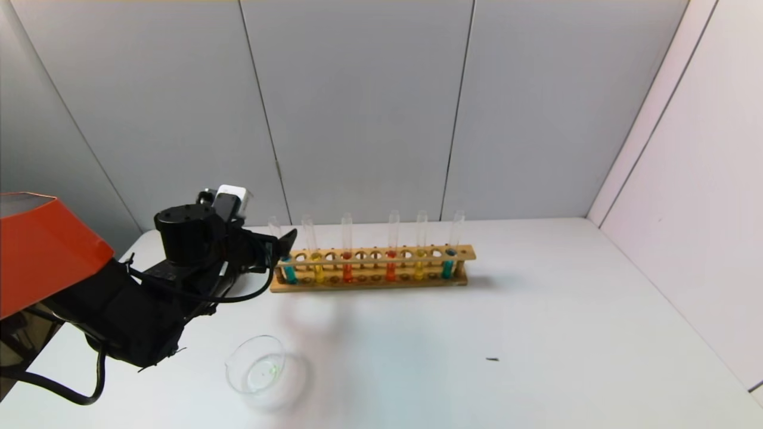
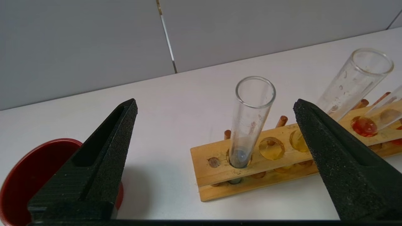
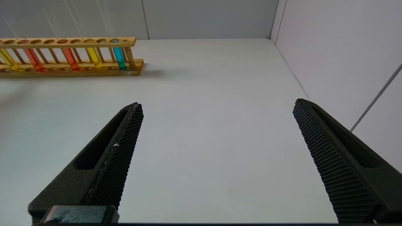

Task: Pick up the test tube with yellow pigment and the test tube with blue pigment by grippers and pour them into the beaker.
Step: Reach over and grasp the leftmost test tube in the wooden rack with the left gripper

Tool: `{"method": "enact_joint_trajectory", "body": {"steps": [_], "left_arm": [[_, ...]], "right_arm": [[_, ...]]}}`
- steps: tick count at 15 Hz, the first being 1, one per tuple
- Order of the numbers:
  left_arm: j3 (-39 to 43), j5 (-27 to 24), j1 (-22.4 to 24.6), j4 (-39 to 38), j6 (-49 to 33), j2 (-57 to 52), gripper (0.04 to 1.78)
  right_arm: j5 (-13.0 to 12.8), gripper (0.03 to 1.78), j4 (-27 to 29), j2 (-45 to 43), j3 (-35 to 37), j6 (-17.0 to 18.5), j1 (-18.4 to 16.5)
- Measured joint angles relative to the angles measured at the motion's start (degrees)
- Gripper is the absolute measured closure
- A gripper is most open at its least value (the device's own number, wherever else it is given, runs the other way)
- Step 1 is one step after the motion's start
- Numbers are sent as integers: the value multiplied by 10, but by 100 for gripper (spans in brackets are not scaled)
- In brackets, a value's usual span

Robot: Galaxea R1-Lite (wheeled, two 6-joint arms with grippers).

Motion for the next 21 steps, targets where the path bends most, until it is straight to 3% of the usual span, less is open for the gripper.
{"method": "enact_joint_trajectory", "body": {"steps": [12,15,21], "left_arm": [[7,2,-9,-4,-3,13,13],[9,3,-9,-29,-1,13,42],[5,0,-9,-34,-2,19,140]], "right_arm": [[0,7,0,0,0,0,0],[0,7,0,0,0,0,0],[0,7,0,0,0,0,0]]}}
